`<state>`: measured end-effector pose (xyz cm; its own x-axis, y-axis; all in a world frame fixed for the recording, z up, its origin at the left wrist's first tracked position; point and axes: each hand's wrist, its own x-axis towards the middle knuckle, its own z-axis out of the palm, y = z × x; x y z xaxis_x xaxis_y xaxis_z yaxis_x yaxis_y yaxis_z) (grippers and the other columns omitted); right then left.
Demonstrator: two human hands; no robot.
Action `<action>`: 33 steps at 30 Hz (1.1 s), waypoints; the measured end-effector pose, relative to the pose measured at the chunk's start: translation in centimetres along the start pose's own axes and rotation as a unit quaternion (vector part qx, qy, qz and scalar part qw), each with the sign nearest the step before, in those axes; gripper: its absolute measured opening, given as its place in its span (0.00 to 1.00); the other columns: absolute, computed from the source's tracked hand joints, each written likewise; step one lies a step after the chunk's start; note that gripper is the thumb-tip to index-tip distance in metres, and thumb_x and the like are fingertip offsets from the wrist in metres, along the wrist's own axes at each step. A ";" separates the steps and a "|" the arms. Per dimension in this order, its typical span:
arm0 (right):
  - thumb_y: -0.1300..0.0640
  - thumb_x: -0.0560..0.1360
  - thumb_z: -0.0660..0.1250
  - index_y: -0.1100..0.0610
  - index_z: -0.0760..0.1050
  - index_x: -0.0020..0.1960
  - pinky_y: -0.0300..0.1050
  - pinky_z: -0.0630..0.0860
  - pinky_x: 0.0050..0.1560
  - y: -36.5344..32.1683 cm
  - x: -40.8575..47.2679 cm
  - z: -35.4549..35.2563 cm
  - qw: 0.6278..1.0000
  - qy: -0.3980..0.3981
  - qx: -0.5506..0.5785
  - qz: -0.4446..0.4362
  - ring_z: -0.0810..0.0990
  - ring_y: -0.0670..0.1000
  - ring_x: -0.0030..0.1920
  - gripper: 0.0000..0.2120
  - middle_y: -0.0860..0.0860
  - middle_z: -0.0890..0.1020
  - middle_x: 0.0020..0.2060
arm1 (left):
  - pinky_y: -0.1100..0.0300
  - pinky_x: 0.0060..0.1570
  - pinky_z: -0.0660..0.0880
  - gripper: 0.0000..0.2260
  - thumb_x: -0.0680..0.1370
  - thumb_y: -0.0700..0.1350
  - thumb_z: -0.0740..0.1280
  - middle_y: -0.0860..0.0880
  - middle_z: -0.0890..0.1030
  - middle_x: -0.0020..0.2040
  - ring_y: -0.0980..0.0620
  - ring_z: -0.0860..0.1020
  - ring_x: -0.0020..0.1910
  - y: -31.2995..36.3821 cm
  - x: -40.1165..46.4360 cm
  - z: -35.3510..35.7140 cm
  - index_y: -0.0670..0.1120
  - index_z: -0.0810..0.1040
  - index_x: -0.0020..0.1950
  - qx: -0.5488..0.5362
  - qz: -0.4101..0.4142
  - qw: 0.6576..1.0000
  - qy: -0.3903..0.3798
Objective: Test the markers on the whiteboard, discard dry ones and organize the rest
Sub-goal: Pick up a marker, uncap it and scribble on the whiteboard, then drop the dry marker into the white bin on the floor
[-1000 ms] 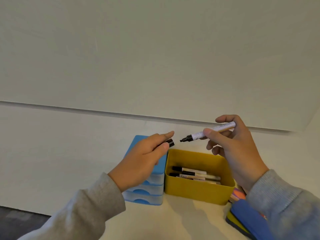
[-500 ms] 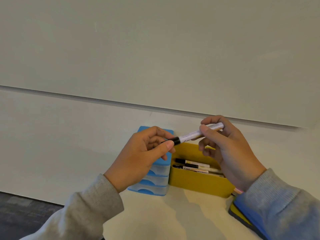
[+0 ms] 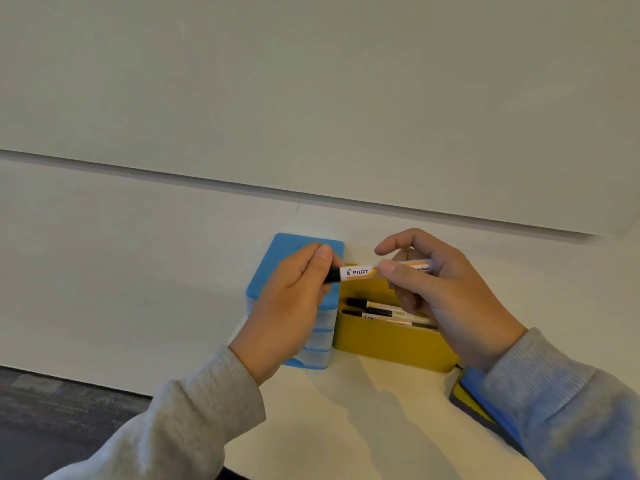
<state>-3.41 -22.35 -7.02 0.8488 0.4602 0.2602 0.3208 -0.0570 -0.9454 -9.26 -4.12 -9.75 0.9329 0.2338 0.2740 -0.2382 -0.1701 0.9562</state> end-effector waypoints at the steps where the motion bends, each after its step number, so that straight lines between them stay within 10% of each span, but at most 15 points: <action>1: 0.61 0.78 0.69 0.58 0.79 0.52 0.44 0.65 0.30 0.0 0.0 0.1 1.000 -0.003 0.001 -0.002 0.66 0.53 0.30 0.03 0.53 0.73 0.32 | 0.64 0.33 0.63 0.17 0.85 0.49 0.54 0.58 0.67 0.28 0.59 0.63 0.28 0.0 -0.1 0.1 0.43 0.77 0.45 0.006 0.004 1.000 0.007; 10: 0.62 0.78 0.68 0.57 0.76 0.41 0.39 0.58 0.26 1.2 -1.1 1.7 0.991 -0.031 0.107 0.070 0.59 0.48 0.26 0.07 0.52 0.65 0.28 | 0.67 0.32 0.64 0.19 0.85 0.48 0.55 0.57 0.71 0.28 0.57 0.67 0.29 -1.0 -1.1 0.9 0.44 0.75 0.39 0.081 0.122 0.982 0.123; 19: 0.61 0.74 0.68 0.58 0.74 0.40 0.42 0.50 0.28 3.4 -1.0 1.4 0.958 -0.017 0.239 0.160 0.55 0.46 0.25 0.05 0.50 0.62 0.28 | 0.61 0.33 0.66 0.16 0.85 0.45 0.57 0.49 0.70 0.31 0.57 0.67 0.31 -2.2 -1.6 2.2 0.38 0.70 0.41 0.114 0.135 0.981 0.080; 27: 0.55 0.80 0.63 0.51 0.66 0.38 0.40 0.52 0.27 5.3 -0.9 3.1 0.916 0.009 0.334 0.221 0.55 0.47 0.27 0.13 0.49 0.61 0.29 | 0.56 0.39 0.68 0.02 0.80 0.41 0.68 0.49 0.71 0.31 0.52 0.69 0.31 -3.3 -1.4 3.4 0.43 0.78 0.52 -0.277 -0.053 0.958 0.054; 33: 0.56 0.81 0.63 0.57 0.73 0.40 0.41 0.63 0.28 7.2 -0.1 6.3 0.978 0.161 0.102 0.090 0.66 0.49 0.29 0.11 0.54 0.70 0.31 | 0.60 0.35 0.67 0.11 0.81 0.45 0.67 0.52 0.68 0.31 0.54 0.65 0.31 -4.3 -1.5 1.8 0.36 0.79 0.52 -0.214 -0.004 0.956 0.200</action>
<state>-3.83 -17.21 -15.10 0.9827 0.1539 0.1034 0.0917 0.0811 -0.9925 -9.18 -5.44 -14.48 0.7771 0.5962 0.2018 -0.4001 0.2204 0.8896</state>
